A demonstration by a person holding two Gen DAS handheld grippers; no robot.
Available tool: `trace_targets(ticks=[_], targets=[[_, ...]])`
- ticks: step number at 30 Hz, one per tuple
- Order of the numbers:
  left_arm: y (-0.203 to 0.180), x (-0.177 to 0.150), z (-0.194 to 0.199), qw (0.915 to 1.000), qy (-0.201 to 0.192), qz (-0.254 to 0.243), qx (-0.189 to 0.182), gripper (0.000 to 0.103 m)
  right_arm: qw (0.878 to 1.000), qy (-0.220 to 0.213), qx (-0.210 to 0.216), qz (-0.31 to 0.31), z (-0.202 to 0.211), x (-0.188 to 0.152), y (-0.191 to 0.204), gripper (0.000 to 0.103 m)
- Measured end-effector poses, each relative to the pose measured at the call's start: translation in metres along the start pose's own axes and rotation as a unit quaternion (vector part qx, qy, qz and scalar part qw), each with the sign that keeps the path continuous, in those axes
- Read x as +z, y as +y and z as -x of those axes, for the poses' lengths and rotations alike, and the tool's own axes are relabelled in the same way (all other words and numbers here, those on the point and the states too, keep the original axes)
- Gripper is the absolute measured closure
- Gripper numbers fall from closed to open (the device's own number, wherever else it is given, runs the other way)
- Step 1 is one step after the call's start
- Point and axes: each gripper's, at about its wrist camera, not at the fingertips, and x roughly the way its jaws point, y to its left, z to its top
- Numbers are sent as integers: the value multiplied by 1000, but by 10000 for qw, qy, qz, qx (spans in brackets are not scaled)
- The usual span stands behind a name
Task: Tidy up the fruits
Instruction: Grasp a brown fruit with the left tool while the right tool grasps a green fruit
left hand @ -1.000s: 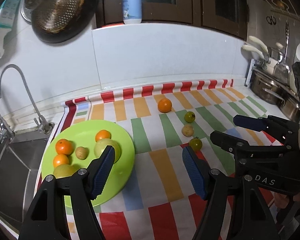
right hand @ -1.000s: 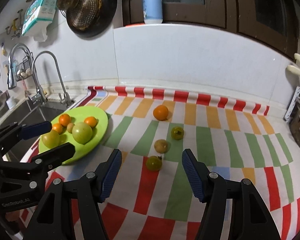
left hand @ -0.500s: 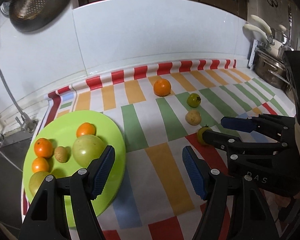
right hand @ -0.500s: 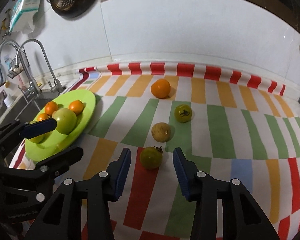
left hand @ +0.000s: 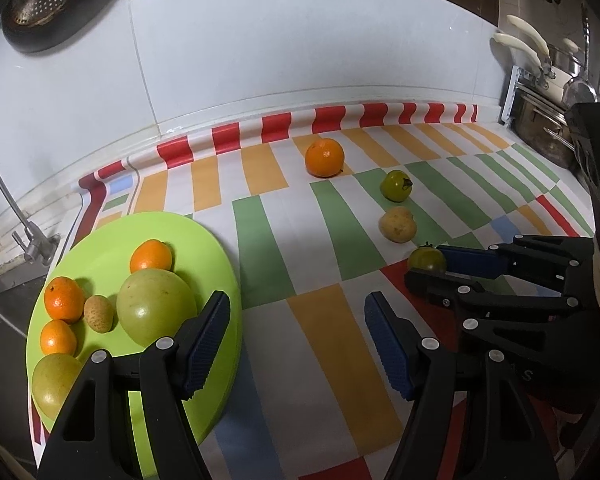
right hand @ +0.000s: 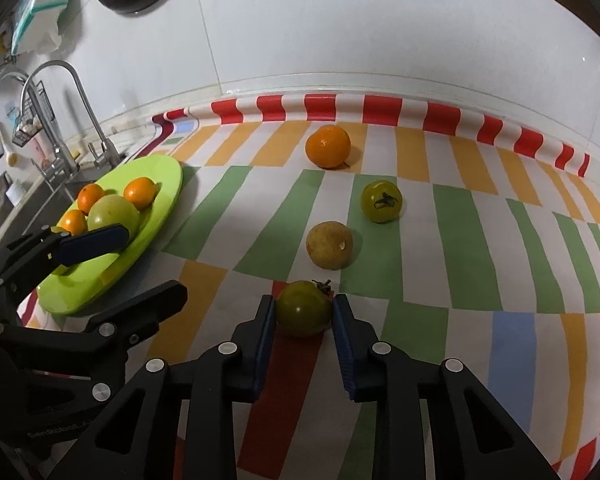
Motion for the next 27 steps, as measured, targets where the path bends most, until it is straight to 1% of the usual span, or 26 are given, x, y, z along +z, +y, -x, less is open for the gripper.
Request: trace_targets(ticks=[6, 14, 19, 24, 25, 27], targets=[[-8, 7, -5, 9999, -39, -99, -114, 34, 9998, -114, -82, -145, 10, -2, -12, 74], [-30, 25, -20, 9978, -112, -371, -530, 36, 9974, -366, -547, -277, 28, 1, -39, 74], [-45, 38, -37, 9957, -5, -407, -836, 40, 9956, -456, -688, -440, 32, 3, -56, 74], [-54, 46, -55, 9948, 133, -434, -912, 46, 9946, -455, -752, -549, 30, 2, -68, 74], [-55, 46, -58, 9947, 159, -434, -916, 51, 9944, -445, -769, -571, 30, 2, -70, 74], [-57, 47, -63, 9942, 219, -433, -960, 53, 9942, -430, -774, -614, 28, 1, -74, 74]])
